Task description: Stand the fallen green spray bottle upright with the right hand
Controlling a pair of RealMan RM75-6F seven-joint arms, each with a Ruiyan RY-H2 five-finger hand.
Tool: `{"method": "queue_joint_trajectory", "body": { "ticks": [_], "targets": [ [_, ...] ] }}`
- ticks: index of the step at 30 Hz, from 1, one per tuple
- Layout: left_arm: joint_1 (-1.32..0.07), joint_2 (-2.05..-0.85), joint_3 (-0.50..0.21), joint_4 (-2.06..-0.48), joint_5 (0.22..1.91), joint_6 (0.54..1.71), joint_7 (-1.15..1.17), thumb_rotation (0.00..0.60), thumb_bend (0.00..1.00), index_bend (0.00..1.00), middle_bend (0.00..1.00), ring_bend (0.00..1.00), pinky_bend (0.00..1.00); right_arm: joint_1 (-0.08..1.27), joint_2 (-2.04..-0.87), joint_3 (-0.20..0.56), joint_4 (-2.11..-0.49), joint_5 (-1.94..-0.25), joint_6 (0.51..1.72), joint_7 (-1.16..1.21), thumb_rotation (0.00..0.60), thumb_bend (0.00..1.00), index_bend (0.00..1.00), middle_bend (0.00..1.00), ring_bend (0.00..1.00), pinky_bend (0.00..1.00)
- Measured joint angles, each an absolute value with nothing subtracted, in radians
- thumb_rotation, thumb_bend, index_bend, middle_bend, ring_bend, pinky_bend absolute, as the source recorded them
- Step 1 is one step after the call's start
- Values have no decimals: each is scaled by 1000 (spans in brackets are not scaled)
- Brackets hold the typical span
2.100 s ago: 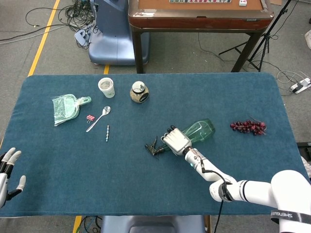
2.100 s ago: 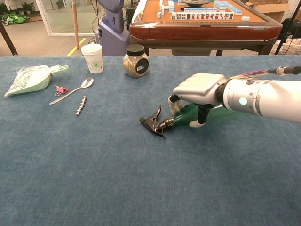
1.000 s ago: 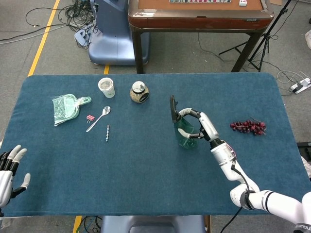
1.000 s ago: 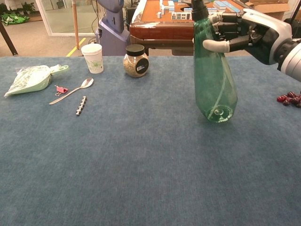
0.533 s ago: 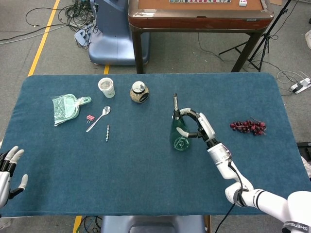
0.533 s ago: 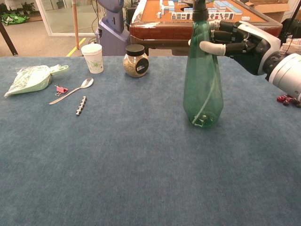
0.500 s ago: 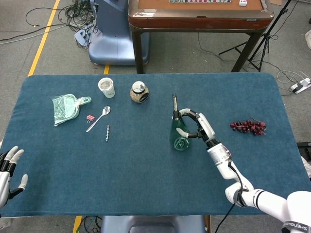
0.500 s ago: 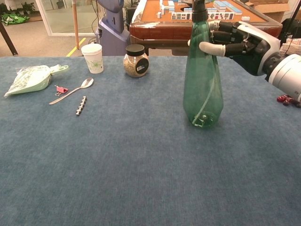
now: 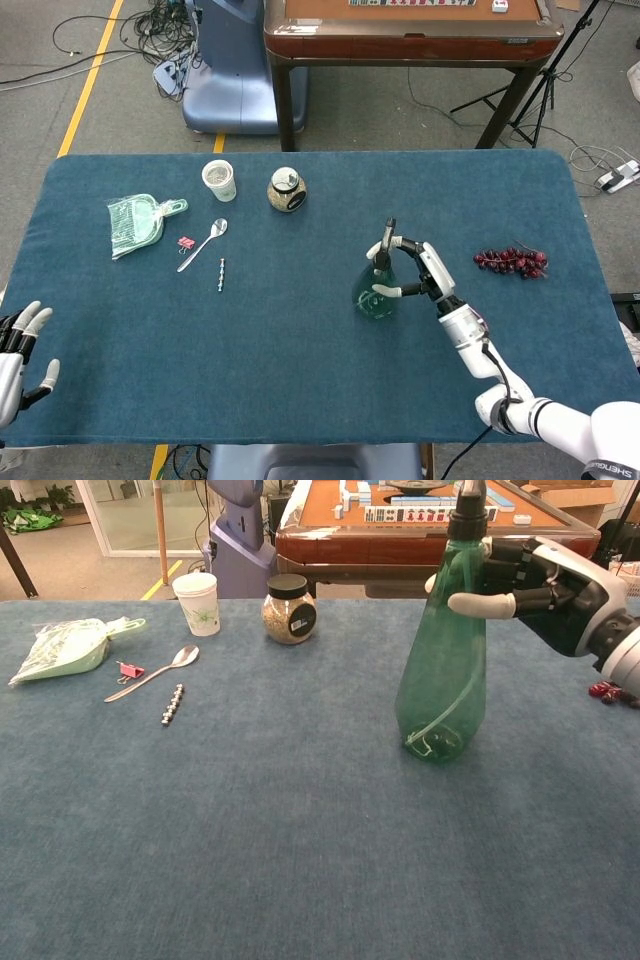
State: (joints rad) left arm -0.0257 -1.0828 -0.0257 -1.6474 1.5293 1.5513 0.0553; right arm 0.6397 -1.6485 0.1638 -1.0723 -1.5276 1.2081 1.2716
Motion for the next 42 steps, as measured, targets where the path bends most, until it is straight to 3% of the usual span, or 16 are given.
{"method": "queue_joint_trajectory", "body": {
  "ticks": [7,13,16,27,42],
  "targets": [
    [-26,-1083,-26,-1651,1531,1552,60,600,453,96,39,60,48,630,-1629,148,-1079,-1544,1227,1260,600,0,449,366,234,214],
    [-27,-1083,-27,-1652,1531,1553,62,600,452,96,39,60,48,632,-1599,137,-1098,-1554,1220,1215,600,0,209,194,120,96],
    [-27,-1084,-27,-1653,1532,1554,61,600,453,96,39,59,48,640,-1586,141,-1112,-1553,1210,1192,600,0,155,141,87,65],
    [-32,-1080,-31,-1651,1535,1552,59,600,453,96,39,60,48,653,-1520,148,-1187,-1526,1161,1031,600,0,112,112,57,36],
    [-61,-1072,-36,-1669,1546,1524,73,600,453,96,39,59,48,436,-1164,9,-1503,-1508,1242,654,600,0,112,185,57,36]
  ]
}}
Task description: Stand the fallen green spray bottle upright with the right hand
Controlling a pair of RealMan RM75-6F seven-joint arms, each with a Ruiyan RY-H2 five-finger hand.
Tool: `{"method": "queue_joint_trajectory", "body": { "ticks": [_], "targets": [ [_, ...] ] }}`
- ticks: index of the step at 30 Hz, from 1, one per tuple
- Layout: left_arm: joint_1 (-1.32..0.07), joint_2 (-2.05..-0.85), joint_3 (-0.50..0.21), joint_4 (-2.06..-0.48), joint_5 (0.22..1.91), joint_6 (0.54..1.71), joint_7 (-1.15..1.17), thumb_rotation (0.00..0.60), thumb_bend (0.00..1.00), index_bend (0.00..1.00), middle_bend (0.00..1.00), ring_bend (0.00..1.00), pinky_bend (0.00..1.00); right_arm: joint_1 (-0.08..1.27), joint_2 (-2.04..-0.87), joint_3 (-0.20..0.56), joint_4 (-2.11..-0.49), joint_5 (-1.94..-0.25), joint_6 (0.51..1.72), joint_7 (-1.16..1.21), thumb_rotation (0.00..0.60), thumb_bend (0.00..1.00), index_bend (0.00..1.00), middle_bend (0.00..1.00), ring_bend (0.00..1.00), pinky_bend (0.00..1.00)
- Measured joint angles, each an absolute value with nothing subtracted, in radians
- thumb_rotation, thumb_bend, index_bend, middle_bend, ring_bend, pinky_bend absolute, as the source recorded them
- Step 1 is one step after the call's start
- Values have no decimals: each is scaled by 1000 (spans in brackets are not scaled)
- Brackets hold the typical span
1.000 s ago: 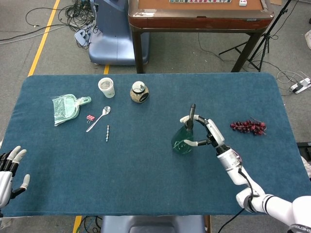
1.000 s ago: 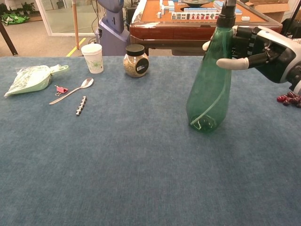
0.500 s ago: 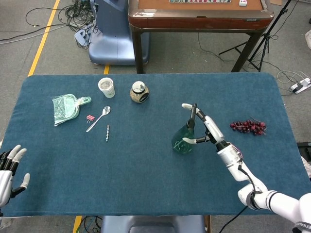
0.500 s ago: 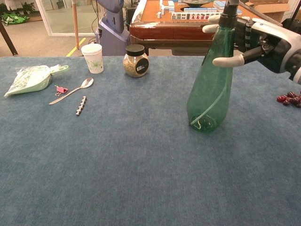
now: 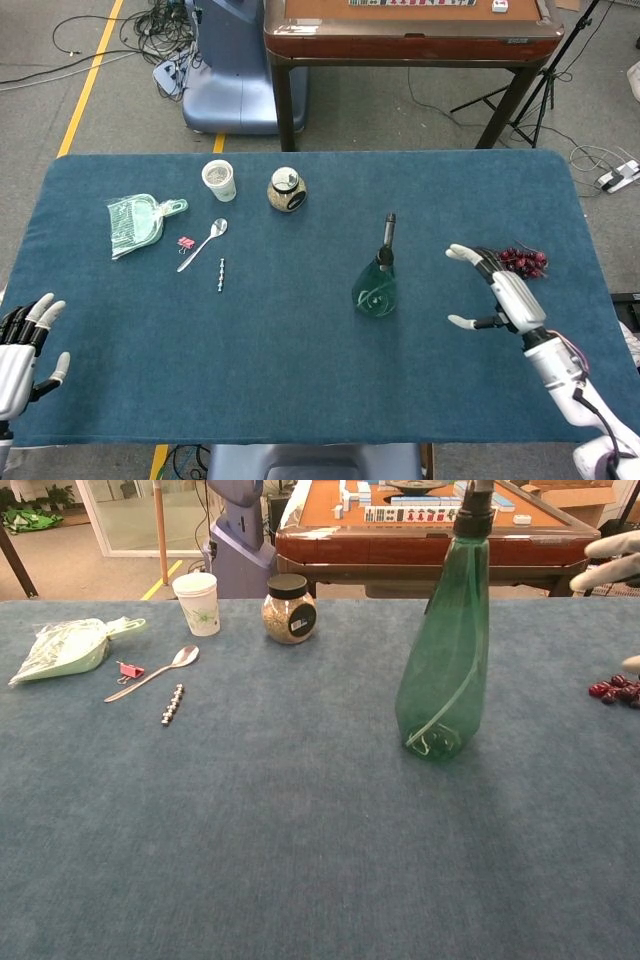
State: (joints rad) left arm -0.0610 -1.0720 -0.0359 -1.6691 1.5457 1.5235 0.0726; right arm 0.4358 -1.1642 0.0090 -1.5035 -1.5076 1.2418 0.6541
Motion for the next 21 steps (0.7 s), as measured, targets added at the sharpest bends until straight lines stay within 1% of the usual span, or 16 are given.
{"method": "queue_joint_trajectory", "body": {
  "ticks": [7,14,21],
  "targets": [
    [-70,-1066,-39,-1682,1543,1515,80,600,453,96,39,59,48,348,-1064,-35,-1562,-1523,1316,528,600,0,119,187,57,36],
    [-78,-1063,-36,-1695,1550,1506,91,600,453,96,39,59,48,255,-1008,-63,-1615,-1541,1407,409,600,0,119,191,57,36],
    [-85,-1060,-34,-1709,1554,1500,98,600,453,96,39,59,48,163,-986,-87,-1648,-1570,1497,341,600,0,119,200,57,36]
  ]
}}
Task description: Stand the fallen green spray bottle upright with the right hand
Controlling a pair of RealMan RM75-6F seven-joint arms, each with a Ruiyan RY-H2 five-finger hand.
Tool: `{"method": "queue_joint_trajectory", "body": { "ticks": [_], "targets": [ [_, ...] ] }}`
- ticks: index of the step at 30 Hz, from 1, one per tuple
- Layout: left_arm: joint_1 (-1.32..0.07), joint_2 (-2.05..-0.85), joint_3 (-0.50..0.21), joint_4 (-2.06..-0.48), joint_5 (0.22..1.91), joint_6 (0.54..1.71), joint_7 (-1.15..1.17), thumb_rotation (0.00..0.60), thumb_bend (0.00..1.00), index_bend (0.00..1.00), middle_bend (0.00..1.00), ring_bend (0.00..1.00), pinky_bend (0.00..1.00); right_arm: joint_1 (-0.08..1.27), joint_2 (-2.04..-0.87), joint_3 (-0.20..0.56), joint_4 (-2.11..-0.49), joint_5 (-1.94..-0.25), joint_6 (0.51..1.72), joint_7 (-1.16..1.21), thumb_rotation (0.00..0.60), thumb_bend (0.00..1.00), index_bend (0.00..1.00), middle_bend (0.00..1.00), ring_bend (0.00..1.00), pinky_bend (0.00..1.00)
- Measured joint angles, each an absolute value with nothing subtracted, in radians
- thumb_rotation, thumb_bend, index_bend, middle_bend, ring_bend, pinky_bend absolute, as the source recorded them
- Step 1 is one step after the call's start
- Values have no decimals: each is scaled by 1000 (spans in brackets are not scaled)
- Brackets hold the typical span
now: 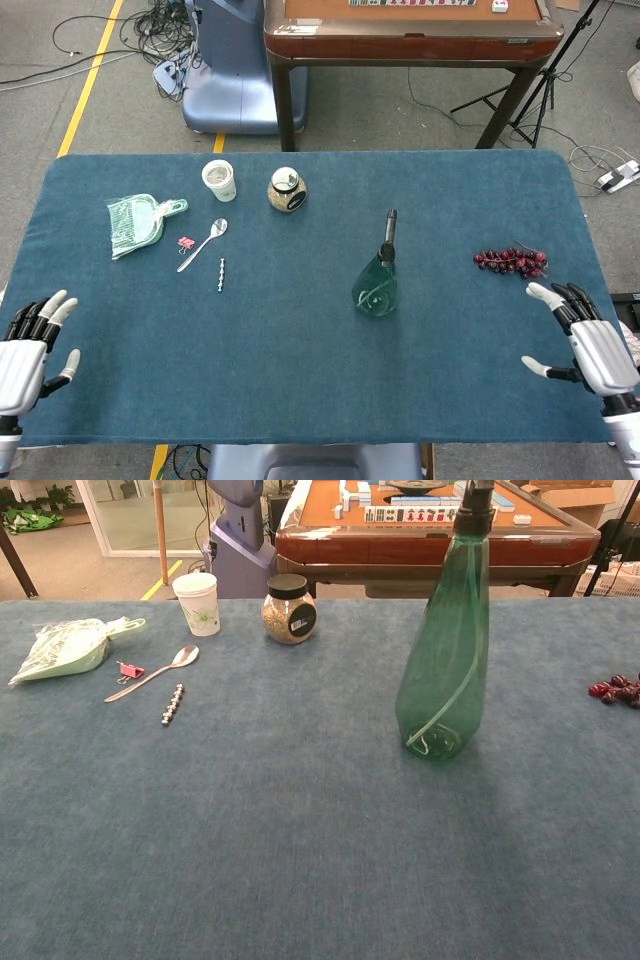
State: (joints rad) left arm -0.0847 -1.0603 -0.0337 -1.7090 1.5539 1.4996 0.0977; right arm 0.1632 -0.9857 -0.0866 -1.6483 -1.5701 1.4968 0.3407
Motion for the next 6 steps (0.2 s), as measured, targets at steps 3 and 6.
{"method": "queue_joint_trajectory", "body": {
  "ticks": [3,6],
  "targets": [
    [-87,-1061,-34,-1713,1557,1500,100,600,453,96,39,59,48,142,-988,-92,-1651,-1583,1516,316,600,0,119,200,57,36],
    [-88,-1064,-32,-1715,1559,1499,102,600,453,96,39,60,48,124,-996,-93,-1648,-1591,1534,276,600,0,119,202,57,36]
  ]
}}
